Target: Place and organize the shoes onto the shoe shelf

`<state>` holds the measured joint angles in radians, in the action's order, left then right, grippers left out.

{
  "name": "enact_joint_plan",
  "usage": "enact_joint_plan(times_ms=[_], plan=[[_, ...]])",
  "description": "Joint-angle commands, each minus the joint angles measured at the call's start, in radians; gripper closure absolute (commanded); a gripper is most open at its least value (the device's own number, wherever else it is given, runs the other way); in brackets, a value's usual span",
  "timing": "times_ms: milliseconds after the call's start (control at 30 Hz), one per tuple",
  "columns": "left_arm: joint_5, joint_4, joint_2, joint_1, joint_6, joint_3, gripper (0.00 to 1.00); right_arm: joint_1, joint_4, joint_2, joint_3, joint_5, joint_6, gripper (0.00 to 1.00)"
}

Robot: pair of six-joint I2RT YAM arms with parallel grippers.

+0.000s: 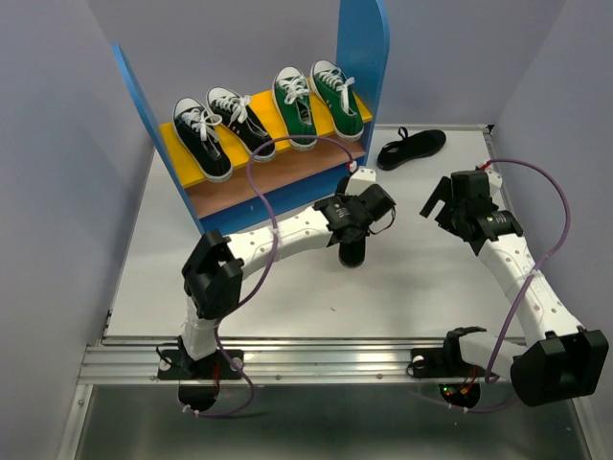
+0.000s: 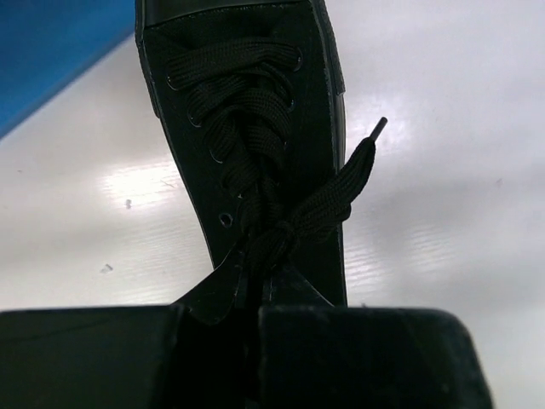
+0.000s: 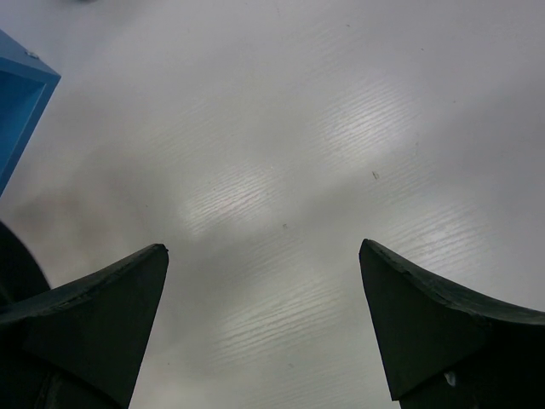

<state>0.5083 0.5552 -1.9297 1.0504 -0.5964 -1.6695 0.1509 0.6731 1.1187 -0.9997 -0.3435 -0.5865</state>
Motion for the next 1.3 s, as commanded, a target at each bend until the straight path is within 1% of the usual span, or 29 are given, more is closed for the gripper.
enact_joint_plan(times_ms=[0,167,333,633,800,933,1033,1267], plan=[[0.085,-0.002,0.13,-0.009,-0.042,-0.078,1.0,-0.002,-0.017,-0.022,-0.01,-0.019,0.007,0.0],[0.076,0.041,0.143,-0.041,-0.068,-0.133,1.0,-0.002,-0.017,-0.028,-0.011,-0.019,0.01,0.0],[0.088,0.045,0.138,-0.082,-0.071,-0.168,1.0,-0.002,-0.015,-0.026,-0.014,-0.008,0.007,0.0],[0.119,0.029,0.118,-0.139,-0.04,-0.223,1.0,-0.002,-0.014,-0.042,-0.004,0.003,0.004,0.0],[0.128,-0.015,0.115,-0.177,-0.005,-0.22,1.0,-0.002,-0.007,-0.049,0.004,0.003,0.002,0.0],[0.122,-0.044,0.072,-0.211,0.033,-0.249,1.0,-0.002,-0.006,-0.051,0.003,0.003,0.004,0.0],[0.108,-0.044,0.025,-0.237,0.049,-0.308,1.0,-0.002,0.0,-0.053,-0.005,-0.002,0.004,0.0],[0.098,-0.093,-0.041,-0.277,0.086,-0.343,1.0,-0.002,0.01,-0.059,0.003,-0.009,0.004,0.0]])
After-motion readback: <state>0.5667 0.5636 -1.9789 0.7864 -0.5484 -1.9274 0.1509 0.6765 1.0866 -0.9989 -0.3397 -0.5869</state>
